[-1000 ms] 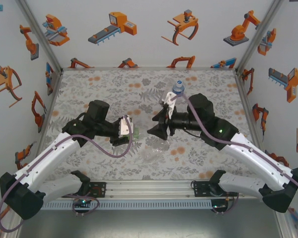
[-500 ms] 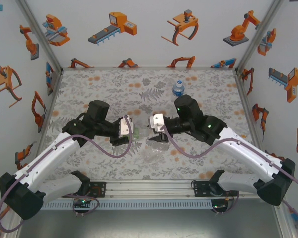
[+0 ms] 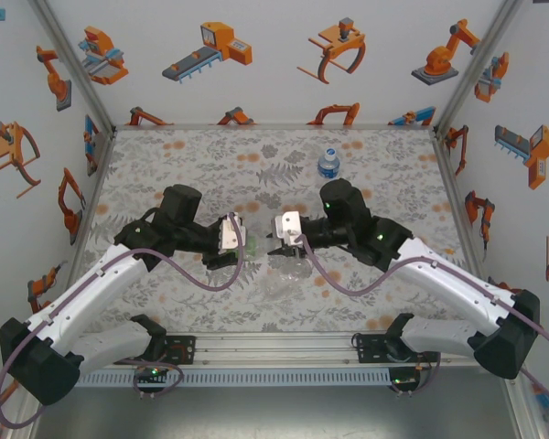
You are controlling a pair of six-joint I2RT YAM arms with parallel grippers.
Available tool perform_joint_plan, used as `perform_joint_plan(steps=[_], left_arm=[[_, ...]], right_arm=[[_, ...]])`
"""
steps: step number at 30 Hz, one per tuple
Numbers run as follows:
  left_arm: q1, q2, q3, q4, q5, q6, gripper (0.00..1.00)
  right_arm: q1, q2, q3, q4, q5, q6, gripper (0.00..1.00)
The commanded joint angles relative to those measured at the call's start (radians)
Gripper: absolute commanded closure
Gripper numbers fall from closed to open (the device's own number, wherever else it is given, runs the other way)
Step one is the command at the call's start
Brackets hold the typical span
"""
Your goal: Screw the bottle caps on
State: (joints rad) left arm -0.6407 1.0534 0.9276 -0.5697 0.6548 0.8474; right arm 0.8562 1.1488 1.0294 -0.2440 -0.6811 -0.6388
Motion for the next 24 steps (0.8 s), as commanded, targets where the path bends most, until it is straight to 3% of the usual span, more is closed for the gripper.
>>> perform_joint_plan(steps=[1,4,6,12,15,18,24], left_arm=[[-0.001,-0.007,0.024,0.008,0.041,0.008,1.0],[-0.001,-0.007,0.025,0.008,0.037,0.005,1.0],[-0.002,-0.006,0.025,0.011,0.025,0.002,1.0],[-0.002,-0.003,0.023,0.023,0.007,-0.009,1.0],[-0.002,0.003,0.025,0.026,0.007,-0.012,1.0],[-0.001,0.007,0.025,0.025,0.009,-0.015,1.0],[-0.007,0.006,0.023,0.026,0.012,-0.013,1.0]], right_arm=[[0.016,-0.027,-0.034,0.072,0.017,0.118,0.76],[0.024,-0.046,-0.066,0.152,0.12,0.395,0.9],[0.024,-0.052,-0.073,0.2,0.272,0.724,1.0],[0.024,-0.046,0.0,0.104,0.448,1.53,1.0],[0.022,-0.067,0.032,0.017,0.537,1.822,1.0],[0.019,-0.082,0.006,0.027,0.551,1.971,1.0],[0.016,-0.087,-0.014,0.064,0.529,1.983,1.0]])
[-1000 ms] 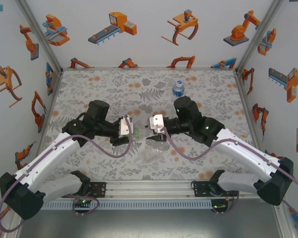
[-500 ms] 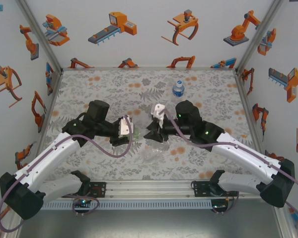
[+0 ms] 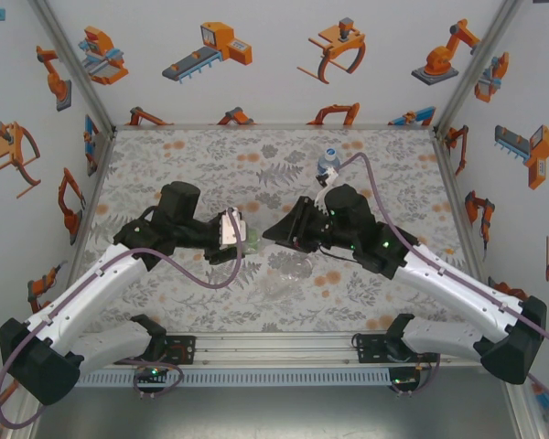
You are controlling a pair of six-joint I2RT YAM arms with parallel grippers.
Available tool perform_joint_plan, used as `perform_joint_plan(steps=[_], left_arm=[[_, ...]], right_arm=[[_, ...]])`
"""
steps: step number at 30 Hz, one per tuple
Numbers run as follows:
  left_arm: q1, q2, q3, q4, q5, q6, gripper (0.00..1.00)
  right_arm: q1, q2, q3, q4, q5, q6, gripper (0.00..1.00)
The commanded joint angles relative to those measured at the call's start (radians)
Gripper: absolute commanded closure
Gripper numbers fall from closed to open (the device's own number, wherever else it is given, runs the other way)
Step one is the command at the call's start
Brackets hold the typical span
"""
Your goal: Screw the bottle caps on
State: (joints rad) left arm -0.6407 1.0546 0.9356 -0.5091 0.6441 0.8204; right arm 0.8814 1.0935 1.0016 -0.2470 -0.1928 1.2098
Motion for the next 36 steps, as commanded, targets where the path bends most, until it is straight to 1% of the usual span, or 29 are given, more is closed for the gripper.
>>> perform_joint_plan(steps=[1,2,3,5,6,7,9,11,12,16,18,20,21,23,25,30,36], left_arm=[[-0.008,0.007,0.015,-0.035,0.026,0.016,1.0],[-0.008,0.008,0.017,-0.035,0.029,0.015,1.0],[-0.009,0.01,0.017,-0.035,0.03,0.016,1.0],[-0.008,0.011,0.017,-0.034,0.031,0.013,1.0],[-0.01,0.009,0.017,-0.035,0.031,0.012,1.0],[-0.011,0.01,0.016,-0.035,0.03,0.013,1.0],[-0.01,0.008,0.015,-0.035,0.027,0.014,1.0],[-0.01,0.01,0.015,-0.035,0.027,0.015,1.0],[-0.011,0.01,0.014,-0.035,0.028,0.016,1.0],[-0.01,0.012,0.014,-0.035,0.045,0.022,1.0],[-0.01,0.013,0.012,-0.035,0.052,0.025,1.0],[-0.011,0.012,0.008,-0.035,0.059,0.028,1.0],[-0.01,0.011,0.009,-0.037,0.062,0.03,1.0],[-0.01,0.011,0.008,-0.039,0.07,0.035,1.0],[-0.01,0.012,0.009,-0.041,0.071,0.037,1.0],[-0.011,0.013,0.009,-0.041,0.071,0.038,1.0],[-0.011,0.013,0.013,-0.056,0.07,0.047,1.0]], right_arm=[[-0.009,-0.032,0.03,0.052,0.042,0.092,1.0],[-0.009,-0.03,0.048,0.03,0.046,0.046,1.0],[-0.009,-0.032,0.065,0.011,0.052,-0.013,0.92],[-0.009,-0.041,0.088,-0.005,0.061,-0.153,0.68],[-0.009,-0.048,0.095,-0.006,0.064,-0.219,0.59],[-0.009,-0.054,0.104,-0.006,0.055,-0.305,0.52],[-0.009,-0.065,0.122,-0.012,0.028,-0.51,0.51],[-0.009,-0.08,0.125,-0.01,-0.011,-0.723,0.52],[-0.009,-0.086,0.122,0.001,-0.033,-0.795,0.52],[-0.009,-0.089,0.113,0.01,-0.211,-1.247,0.52],[-0.009,-0.075,0.125,-0.04,-0.301,-1.456,0.52],[-0.007,-0.047,0.156,-0.144,-0.394,-1.669,0.51],[-0.007,-0.037,0.161,-0.179,-0.419,-1.75,0.51],[-0.005,-0.021,0.154,-0.185,-0.422,-1.825,0.51],[-0.004,-0.013,0.138,-0.153,-0.433,-1.842,0.51],[-0.004,-0.011,0.079,-0.037,-0.462,-1.814,0.54],[-0.003,0.014,0.053,0.008,-0.466,-1.79,0.55]])
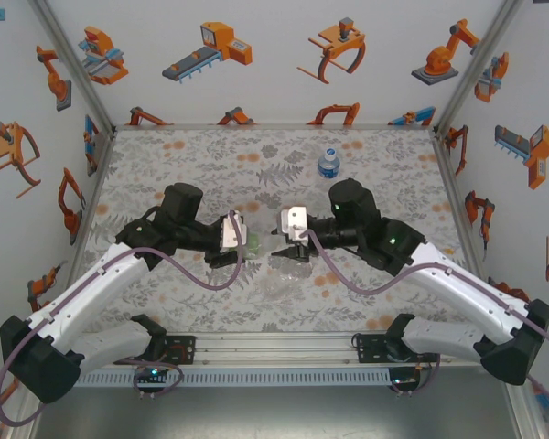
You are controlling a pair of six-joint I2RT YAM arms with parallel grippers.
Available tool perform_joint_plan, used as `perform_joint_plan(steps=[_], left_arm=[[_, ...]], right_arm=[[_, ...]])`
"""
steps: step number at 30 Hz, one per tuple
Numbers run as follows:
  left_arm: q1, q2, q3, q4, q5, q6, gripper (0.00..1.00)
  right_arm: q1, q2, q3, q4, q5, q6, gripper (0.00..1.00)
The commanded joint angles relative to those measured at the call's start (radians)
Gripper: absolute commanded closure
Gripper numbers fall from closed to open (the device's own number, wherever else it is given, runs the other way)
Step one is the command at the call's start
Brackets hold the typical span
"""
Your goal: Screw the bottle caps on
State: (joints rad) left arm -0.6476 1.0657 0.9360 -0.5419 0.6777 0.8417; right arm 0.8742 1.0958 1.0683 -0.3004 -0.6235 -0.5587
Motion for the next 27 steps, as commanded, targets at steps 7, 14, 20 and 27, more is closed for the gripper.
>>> perform_joint_plan(steps=[7,14,20,27], left_arm=[[-0.003,0.005,0.018,-0.024,0.042,0.025,1.0],[-0.004,0.0,0.017,-0.024,0.04,0.024,1.0],[-0.004,0.002,0.018,-0.024,0.037,0.025,1.0],[-0.003,0.01,0.02,-0.021,0.035,0.019,1.0]], right_arm=[[0.005,0.022,-0.043,0.102,-0.008,-0.001,0.58],[0.004,0.016,-0.063,0.151,0.066,0.09,0.78],[0.004,0.006,-0.112,0.296,0.292,0.645,1.0],[0.004,-0.014,-0.21,0.372,0.453,1.527,1.0]])
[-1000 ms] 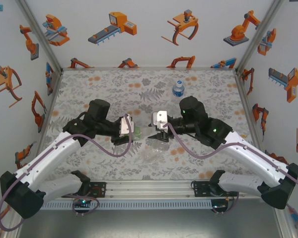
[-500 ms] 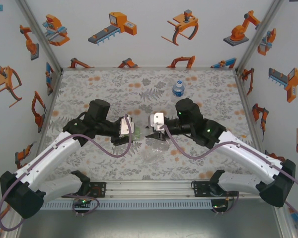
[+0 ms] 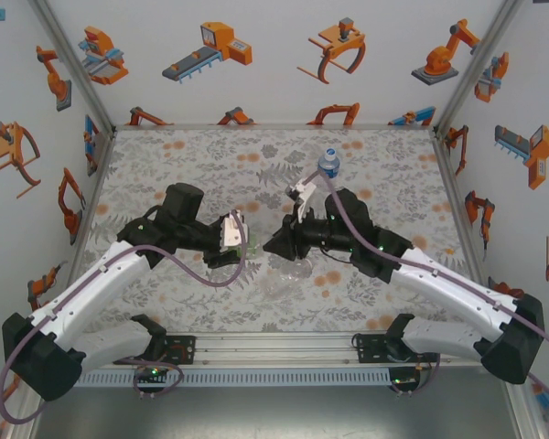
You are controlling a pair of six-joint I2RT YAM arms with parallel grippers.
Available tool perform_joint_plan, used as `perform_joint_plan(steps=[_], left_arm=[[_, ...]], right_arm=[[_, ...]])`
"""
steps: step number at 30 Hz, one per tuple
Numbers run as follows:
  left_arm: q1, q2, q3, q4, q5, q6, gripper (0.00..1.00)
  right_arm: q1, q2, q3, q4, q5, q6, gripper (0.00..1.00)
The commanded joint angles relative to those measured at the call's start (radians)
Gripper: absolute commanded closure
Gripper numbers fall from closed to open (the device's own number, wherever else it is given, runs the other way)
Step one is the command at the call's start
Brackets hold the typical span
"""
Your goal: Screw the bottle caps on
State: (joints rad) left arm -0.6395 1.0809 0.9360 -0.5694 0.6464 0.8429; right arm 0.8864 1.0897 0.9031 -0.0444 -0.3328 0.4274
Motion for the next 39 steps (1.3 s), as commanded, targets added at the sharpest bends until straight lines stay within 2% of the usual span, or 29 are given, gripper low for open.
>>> perform_joint_plan(steps=[1,3,5,11,15,17,18,19,25,29,34,39], left_arm=[[-0.012,-0.003,0.019,0.009,0.062,0.015,1.0],[-0.011,0.0,0.018,0.018,0.045,0.004,1.0],[-0.011,0.004,0.02,0.023,0.029,-0.005,1.0],[-0.011,0.011,0.02,0.041,0.004,-0.032,0.99],[-0.011,0.001,0.006,0.086,-0.021,-0.069,0.57],[-0.012,-0.008,0.002,0.097,-0.039,-0.079,0.21],[-0.012,-0.015,-0.003,0.104,-0.052,-0.084,0.09],[-0.011,-0.02,-0.006,0.111,-0.065,-0.088,0.01],[-0.01,-0.034,-0.013,0.152,-0.176,-0.146,0.03],[-0.008,-0.037,-0.004,0.149,-0.264,-0.179,0.03],[-0.004,-0.075,0.012,0.161,-0.35,-0.236,0.03],[0.04,-0.115,0.024,0.157,-0.411,-0.409,0.03]], right_arm=[[-0.007,-0.007,-0.058,0.126,0.162,0.623,1.0],[-0.006,-0.005,-0.067,0.134,0.156,0.765,1.0],[-0.007,-0.005,-0.062,0.128,0.152,0.825,1.0],[-0.006,-0.008,-0.018,0.04,0.165,0.82,1.0],[-0.016,-0.008,0.0,0.004,0.181,0.759,1.0],[-0.028,-0.001,0.029,-0.051,0.19,0.714,1.0],[-0.037,0.003,0.049,-0.082,0.194,0.686,1.0],[-0.046,0.01,0.069,-0.113,0.199,0.654,1.0],[-0.141,0.097,0.192,-0.274,0.174,0.468,1.0],[-0.244,0.199,0.307,-0.399,0.151,0.312,1.0],[-0.341,0.371,0.502,-0.577,0.222,0.073,1.0],[-0.409,0.573,0.731,-0.697,0.285,-0.096,1.0]])
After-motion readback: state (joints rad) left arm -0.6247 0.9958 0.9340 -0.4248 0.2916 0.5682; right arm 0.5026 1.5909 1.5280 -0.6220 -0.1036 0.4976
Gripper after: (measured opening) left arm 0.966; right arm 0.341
